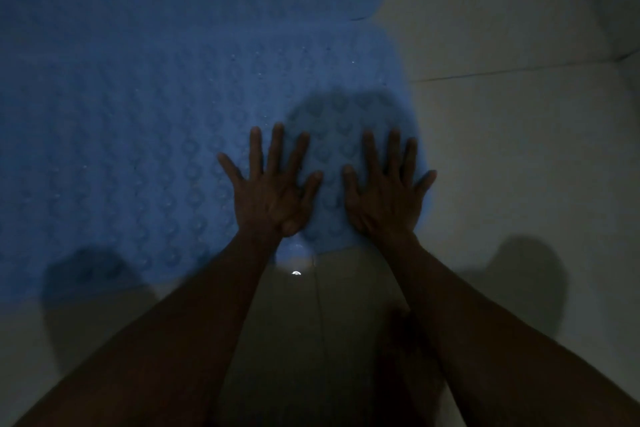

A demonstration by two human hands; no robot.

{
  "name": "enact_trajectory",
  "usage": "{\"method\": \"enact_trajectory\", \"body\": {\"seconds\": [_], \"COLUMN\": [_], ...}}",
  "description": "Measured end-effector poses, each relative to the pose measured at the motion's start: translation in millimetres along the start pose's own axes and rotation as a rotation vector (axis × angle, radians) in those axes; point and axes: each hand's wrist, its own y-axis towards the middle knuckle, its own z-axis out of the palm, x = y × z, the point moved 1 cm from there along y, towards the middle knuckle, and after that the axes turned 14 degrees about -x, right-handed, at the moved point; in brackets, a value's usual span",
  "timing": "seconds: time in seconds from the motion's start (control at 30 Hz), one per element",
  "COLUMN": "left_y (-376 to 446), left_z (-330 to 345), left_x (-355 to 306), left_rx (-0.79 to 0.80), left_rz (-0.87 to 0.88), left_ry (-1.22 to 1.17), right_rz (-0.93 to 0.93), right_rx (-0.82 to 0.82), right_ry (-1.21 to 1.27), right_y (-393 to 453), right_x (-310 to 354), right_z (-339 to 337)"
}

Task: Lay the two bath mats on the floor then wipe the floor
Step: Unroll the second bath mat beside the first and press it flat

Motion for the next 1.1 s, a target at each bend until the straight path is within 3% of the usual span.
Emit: {"method": "enact_trajectory", "body": {"seconds": [0.27,0.63,0.77,0.93,1.1], "left_y": [1.0,8.0,37.5,91.2,163.1], "left_z": [2.2,-8.5,-19.0,-16.0,-16.4], "left_x": [-3.7,-5.3,-0.4,19.4,32.6], "left_rx": [0.002,0.049,-0.051,-0.07,-0.119], "left_rz": [-0.045,-0.043,0.009,-0.045,-0.072], "left_ry": [0.004,-0.007,0.065,-0.018,-0.057], "right_rz": [-0.002,0.027,0.042,-0.05,-0.187], "right_rx": [-0.082,-0.037,-0.139,-0.046,-0.097], "right_ry": [-0.01,0.027,0.013,0.093,0.082], "right_y": [0.7,12.5,47.3,100.0,169.5], "right_x": [-1.8,3.7,21.9,52.8,79.7], "right_z": [7.2,2.9,-4.8,1.9,4.5]}}
